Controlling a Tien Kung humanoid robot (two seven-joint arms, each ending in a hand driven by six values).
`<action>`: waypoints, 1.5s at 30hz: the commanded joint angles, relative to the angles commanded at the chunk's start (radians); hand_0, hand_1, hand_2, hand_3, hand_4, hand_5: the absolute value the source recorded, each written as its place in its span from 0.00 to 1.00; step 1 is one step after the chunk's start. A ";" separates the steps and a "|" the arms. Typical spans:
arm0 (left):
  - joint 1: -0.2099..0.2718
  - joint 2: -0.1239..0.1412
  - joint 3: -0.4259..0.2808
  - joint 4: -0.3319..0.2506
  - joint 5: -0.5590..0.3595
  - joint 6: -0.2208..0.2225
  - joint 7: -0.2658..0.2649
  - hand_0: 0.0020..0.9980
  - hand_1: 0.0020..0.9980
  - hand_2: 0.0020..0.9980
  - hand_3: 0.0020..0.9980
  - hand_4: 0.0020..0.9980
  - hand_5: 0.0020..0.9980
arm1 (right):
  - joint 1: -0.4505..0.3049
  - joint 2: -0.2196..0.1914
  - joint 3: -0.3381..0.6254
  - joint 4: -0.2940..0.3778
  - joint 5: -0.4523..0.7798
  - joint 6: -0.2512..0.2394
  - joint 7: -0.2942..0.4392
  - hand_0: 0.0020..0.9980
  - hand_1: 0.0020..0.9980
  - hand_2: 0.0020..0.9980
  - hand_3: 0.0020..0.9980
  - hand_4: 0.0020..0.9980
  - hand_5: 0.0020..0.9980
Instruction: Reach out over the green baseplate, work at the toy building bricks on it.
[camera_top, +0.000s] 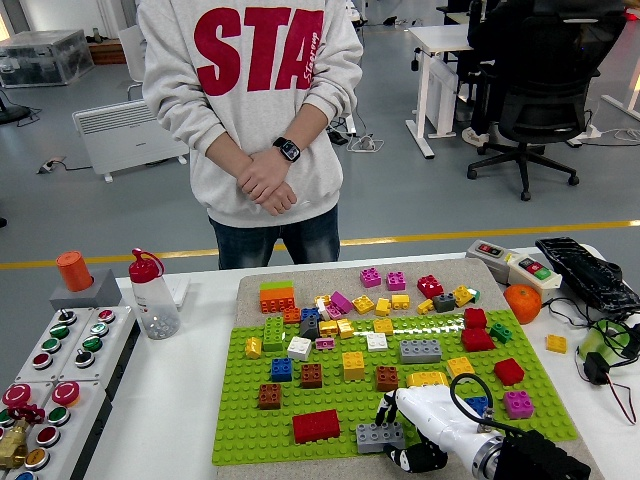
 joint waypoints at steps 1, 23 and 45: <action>0.000 0.000 0.000 0.000 0.000 0.000 0.000 0.68 0.70 0.72 0.58 0.33 1.00 | -0.001 -0.001 -0.001 0.001 0.000 0.001 -0.001 0.03 0.23 0.55 0.55 0.65 0.06; 0.000 0.000 0.002 0.000 -0.003 0.001 0.000 0.68 0.70 0.72 0.58 0.33 1.00 | -0.009 -0.013 -0.012 -0.002 -0.002 0.008 -0.019 0.03 0.23 0.55 0.55 0.65 0.06; -0.001 0.000 0.003 0.000 0.000 0.000 0.002 0.68 0.70 0.72 0.58 0.33 1.00 | -0.007 -0.016 -0.014 0.013 -0.006 0.043 -0.029 0.06 0.25 0.64 0.64 0.70 0.10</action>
